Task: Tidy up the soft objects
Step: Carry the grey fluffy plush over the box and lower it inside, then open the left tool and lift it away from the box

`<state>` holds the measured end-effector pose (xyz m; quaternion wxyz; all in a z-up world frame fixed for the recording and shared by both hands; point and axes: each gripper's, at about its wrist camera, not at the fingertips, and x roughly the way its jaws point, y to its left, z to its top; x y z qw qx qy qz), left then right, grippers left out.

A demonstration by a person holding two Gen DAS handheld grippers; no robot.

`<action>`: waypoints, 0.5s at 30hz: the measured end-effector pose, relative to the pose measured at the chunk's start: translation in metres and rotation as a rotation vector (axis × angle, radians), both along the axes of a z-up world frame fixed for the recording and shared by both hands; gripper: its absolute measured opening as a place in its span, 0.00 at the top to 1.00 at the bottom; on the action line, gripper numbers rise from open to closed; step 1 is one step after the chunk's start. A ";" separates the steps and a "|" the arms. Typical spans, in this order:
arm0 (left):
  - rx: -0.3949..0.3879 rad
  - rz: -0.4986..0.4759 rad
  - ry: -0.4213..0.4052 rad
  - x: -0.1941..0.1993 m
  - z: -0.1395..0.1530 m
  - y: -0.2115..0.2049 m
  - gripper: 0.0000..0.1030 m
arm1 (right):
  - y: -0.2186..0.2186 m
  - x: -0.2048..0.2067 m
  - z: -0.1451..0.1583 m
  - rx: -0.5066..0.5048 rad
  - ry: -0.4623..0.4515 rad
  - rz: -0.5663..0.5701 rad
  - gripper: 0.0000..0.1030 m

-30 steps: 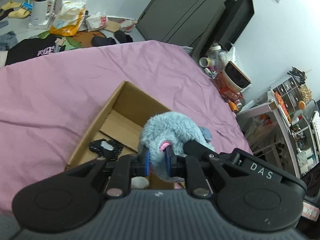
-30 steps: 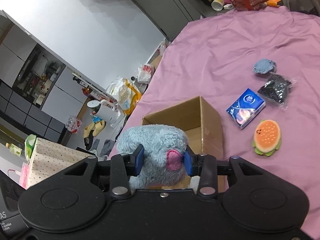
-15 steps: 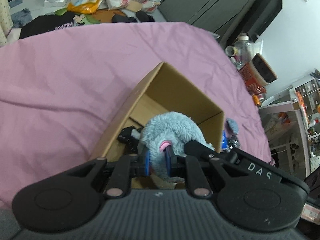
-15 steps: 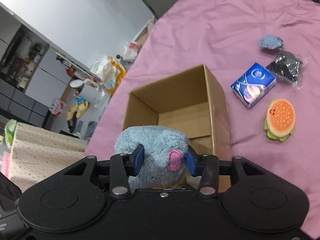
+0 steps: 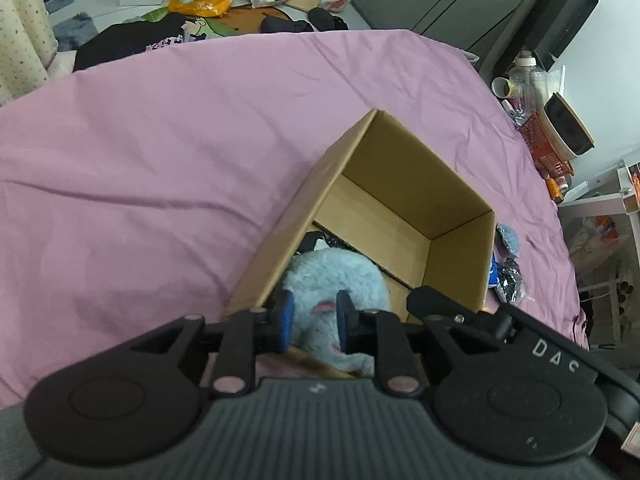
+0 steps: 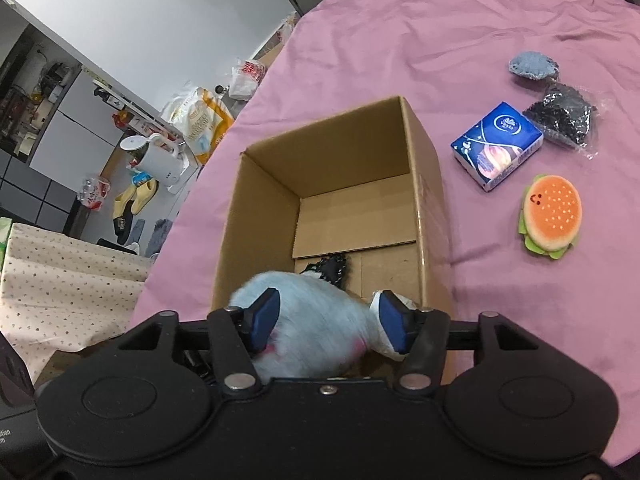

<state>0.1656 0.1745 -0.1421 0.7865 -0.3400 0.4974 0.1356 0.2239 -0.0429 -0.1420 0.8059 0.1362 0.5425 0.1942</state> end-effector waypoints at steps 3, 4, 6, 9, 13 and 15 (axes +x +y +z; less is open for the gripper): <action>0.011 0.007 -0.028 -0.005 0.011 0.000 0.64 | -0.005 -0.005 0.008 0.007 -0.017 -0.006 0.38; 0.021 0.010 -0.036 -0.006 0.015 0.000 0.58 | -0.007 -0.006 0.010 0.013 -0.022 -0.006 0.37; 0.040 0.017 -0.051 -0.009 0.023 -0.001 0.51 | -0.013 -0.008 0.016 0.027 -0.036 -0.016 0.31; 0.046 0.021 -0.085 -0.014 0.035 -0.005 0.43 | -0.022 -0.012 0.024 0.036 -0.070 -0.016 0.28; 0.103 0.010 -0.114 -0.016 0.051 -0.017 0.35 | -0.038 -0.016 0.035 0.044 -0.103 -0.027 0.25; 0.122 0.001 -0.133 -0.016 0.057 -0.024 0.32 | -0.045 -0.018 0.040 0.046 -0.123 -0.031 0.22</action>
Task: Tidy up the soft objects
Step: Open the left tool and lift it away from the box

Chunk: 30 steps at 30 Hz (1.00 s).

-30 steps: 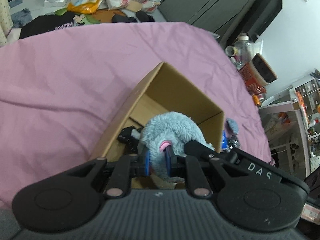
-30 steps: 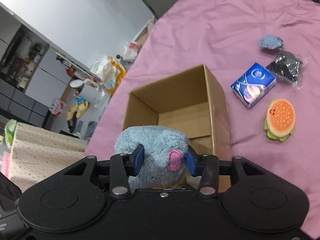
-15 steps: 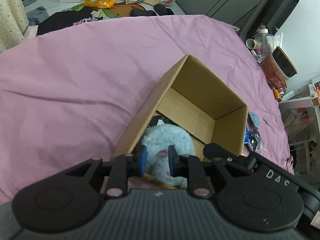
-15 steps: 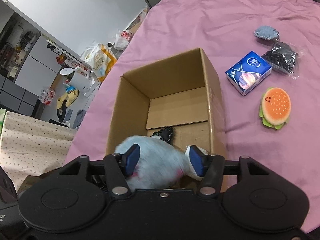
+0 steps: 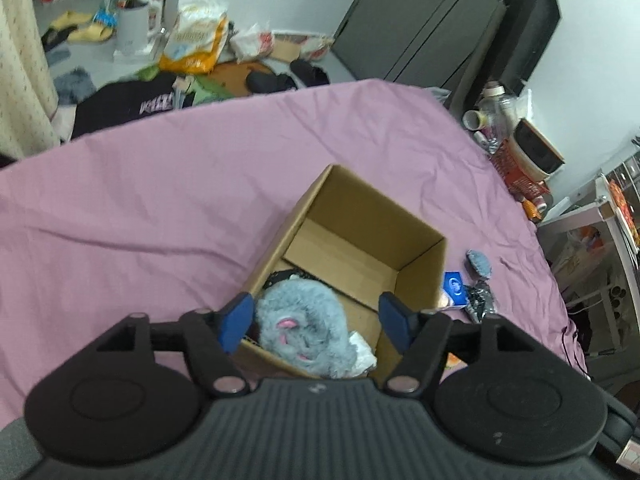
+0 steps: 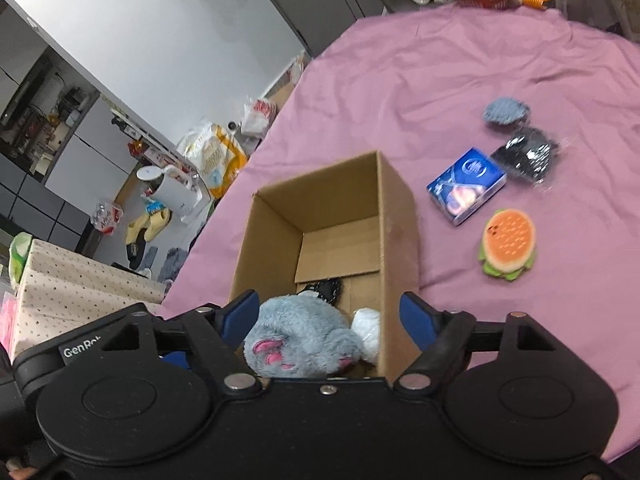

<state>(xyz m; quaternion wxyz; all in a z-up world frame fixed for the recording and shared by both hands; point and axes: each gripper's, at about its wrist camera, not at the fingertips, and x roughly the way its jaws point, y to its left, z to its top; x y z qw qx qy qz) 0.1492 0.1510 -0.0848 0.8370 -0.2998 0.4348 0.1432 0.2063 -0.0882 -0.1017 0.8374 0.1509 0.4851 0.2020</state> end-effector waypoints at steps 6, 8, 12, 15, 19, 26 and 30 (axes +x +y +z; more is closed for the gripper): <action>0.064 -0.013 -0.053 -0.005 0.019 -0.019 0.25 | -0.022 -0.006 0.017 0.025 -0.057 -0.006 0.13; 0.075 -0.012 -0.059 -0.006 0.022 -0.023 0.24 | -0.029 -0.007 0.021 0.027 -0.075 -0.008 0.08; 0.094 -0.021 -0.078 -0.007 0.030 -0.032 0.24 | -0.041 -0.010 0.028 0.025 -0.104 -0.015 0.01; 0.121 -0.036 -0.081 -0.007 0.036 -0.041 0.24 | -0.052 -0.012 0.032 0.018 -0.129 -0.021 0.00; 0.146 -0.054 -0.093 -0.006 0.042 -0.053 0.24 | -0.067 -0.013 0.038 0.011 -0.158 -0.027 0.00; 0.189 -0.105 -0.108 0.001 0.053 -0.083 0.24 | -0.099 -0.012 0.048 0.009 -0.194 -0.030 0.00; 0.199 -0.124 -0.126 0.005 0.056 -0.100 0.24 | -0.116 -0.013 0.051 0.006 -0.214 -0.022 0.00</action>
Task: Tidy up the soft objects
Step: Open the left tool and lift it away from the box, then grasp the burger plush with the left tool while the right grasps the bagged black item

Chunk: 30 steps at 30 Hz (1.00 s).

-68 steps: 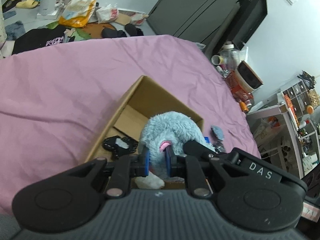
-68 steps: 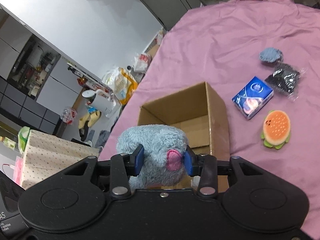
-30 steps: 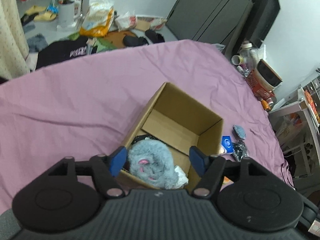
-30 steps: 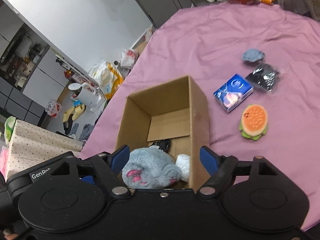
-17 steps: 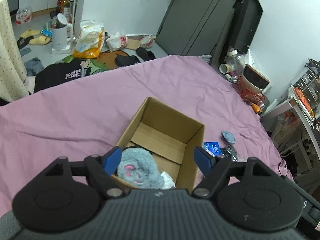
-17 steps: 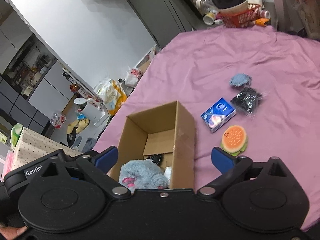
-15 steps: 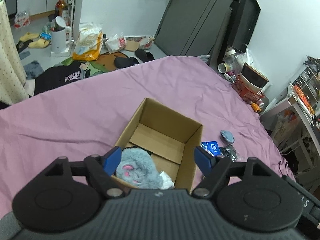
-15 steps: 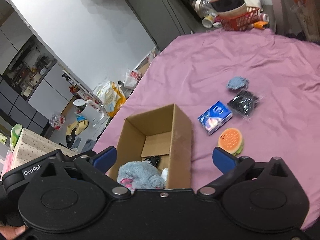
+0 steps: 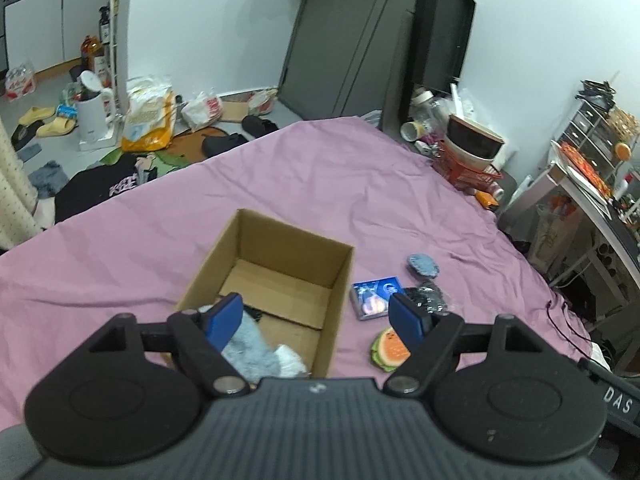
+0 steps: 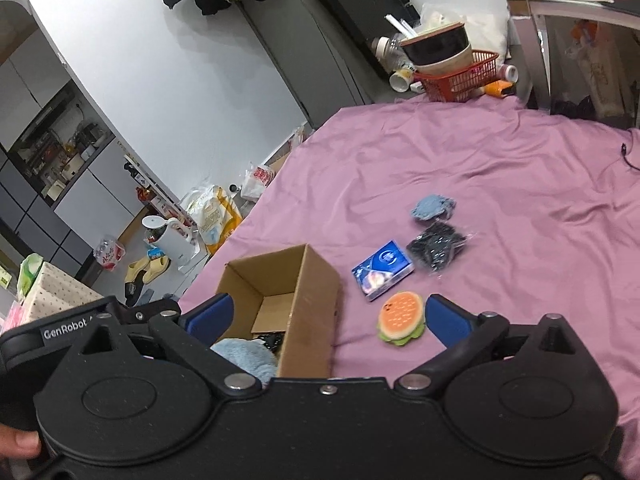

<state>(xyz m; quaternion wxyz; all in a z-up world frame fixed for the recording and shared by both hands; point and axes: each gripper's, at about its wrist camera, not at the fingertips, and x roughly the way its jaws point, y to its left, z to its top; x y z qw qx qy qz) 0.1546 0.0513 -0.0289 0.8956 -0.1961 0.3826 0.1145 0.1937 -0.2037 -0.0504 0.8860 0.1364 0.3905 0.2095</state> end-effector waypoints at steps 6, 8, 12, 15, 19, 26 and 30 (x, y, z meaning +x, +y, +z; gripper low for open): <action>0.015 -0.031 -0.010 0.010 0.001 -0.026 0.24 | -0.024 0.006 0.006 -0.027 -0.033 -0.002 0.00; 0.032 -0.049 -0.015 0.014 0.000 -0.036 0.24 | -0.032 0.011 0.005 -0.027 -0.036 0.002 0.00; 0.057 -0.074 -0.024 0.024 -0.008 -0.053 0.24 | -0.043 0.024 -0.002 -0.033 -0.043 0.013 0.00; 0.072 -0.088 -0.014 0.035 -0.019 -0.062 0.24 | -0.050 0.033 -0.011 -0.047 -0.055 0.019 0.00; 0.070 -0.088 -0.002 0.050 -0.034 -0.070 0.24 | -0.058 0.048 -0.022 -0.023 -0.043 0.017 0.00; 0.082 -0.075 0.010 0.068 -0.050 -0.076 0.24 | -0.058 0.071 -0.026 -0.007 -0.048 0.032 0.00; 0.082 -0.081 0.026 0.080 -0.058 -0.082 0.24 | -0.059 0.084 -0.028 -0.019 -0.034 0.035 0.00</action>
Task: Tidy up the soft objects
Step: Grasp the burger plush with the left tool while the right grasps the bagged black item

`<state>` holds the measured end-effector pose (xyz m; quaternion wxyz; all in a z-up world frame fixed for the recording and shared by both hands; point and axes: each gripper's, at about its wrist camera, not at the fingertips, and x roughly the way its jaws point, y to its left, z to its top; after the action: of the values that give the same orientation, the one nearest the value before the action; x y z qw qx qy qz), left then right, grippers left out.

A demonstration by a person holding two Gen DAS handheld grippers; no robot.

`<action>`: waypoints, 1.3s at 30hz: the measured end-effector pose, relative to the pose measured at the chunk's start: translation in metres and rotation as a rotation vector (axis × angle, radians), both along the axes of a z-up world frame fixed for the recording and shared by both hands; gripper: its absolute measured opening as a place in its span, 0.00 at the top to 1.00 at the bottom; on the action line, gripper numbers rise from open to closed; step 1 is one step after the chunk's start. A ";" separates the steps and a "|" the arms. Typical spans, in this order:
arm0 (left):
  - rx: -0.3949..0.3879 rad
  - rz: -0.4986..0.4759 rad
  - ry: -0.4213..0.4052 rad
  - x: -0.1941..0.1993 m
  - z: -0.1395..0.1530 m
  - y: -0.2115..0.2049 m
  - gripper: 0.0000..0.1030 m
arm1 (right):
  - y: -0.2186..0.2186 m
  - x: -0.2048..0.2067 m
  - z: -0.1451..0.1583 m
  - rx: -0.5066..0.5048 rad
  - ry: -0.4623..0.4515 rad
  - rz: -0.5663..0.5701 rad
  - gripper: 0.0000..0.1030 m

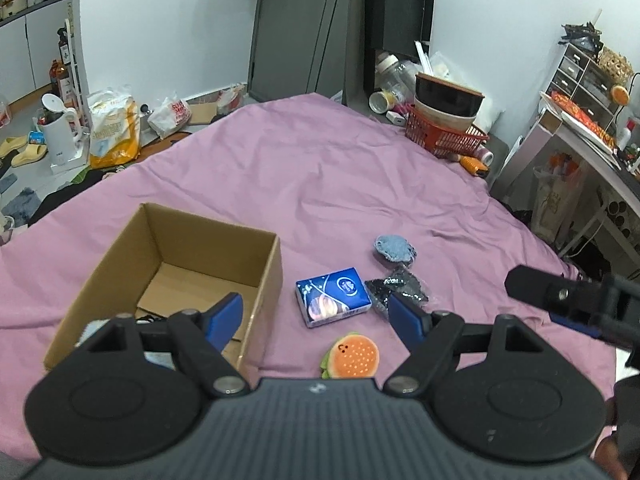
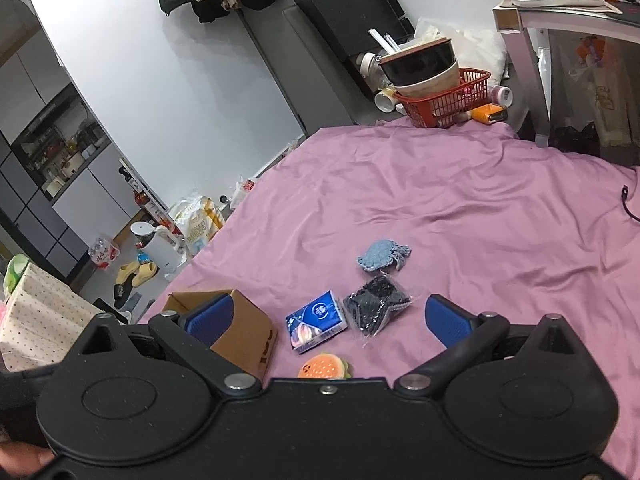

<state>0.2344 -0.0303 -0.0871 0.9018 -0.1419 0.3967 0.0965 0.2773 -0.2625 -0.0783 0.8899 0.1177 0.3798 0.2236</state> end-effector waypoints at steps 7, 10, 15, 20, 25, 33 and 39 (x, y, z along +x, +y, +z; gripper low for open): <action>0.025 -0.005 0.040 0.021 -0.019 -0.014 0.24 | -0.003 0.030 0.003 -0.019 -0.005 -0.050 0.00; 0.035 -0.014 0.056 0.028 -0.027 -0.020 0.24 | -0.006 0.038 -0.006 0.026 -0.005 -0.036 0.00; 0.039 -0.020 0.077 0.040 -0.040 -0.027 0.27 | -0.008 0.050 -0.036 0.090 0.049 -0.003 0.00; 0.022 -0.022 0.116 0.054 -0.058 -0.030 0.32 | -0.014 0.069 -0.069 0.097 0.157 -0.029 0.04; -0.008 -0.016 0.171 0.067 -0.079 -0.035 0.36 | -0.022 0.084 -0.087 0.120 0.212 -0.059 0.06; -0.064 0.023 0.262 0.072 -0.110 -0.041 0.37 | -0.014 0.094 -0.109 0.131 0.273 -0.012 0.11; -0.095 0.028 0.317 0.068 -0.129 -0.043 0.39 | -0.003 0.103 -0.127 0.125 0.304 -0.002 0.11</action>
<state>0.3022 -0.0731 -0.2159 0.8187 -0.1732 0.5361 0.1113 0.3799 -0.2654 -0.2049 0.8132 0.2056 0.4955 0.2257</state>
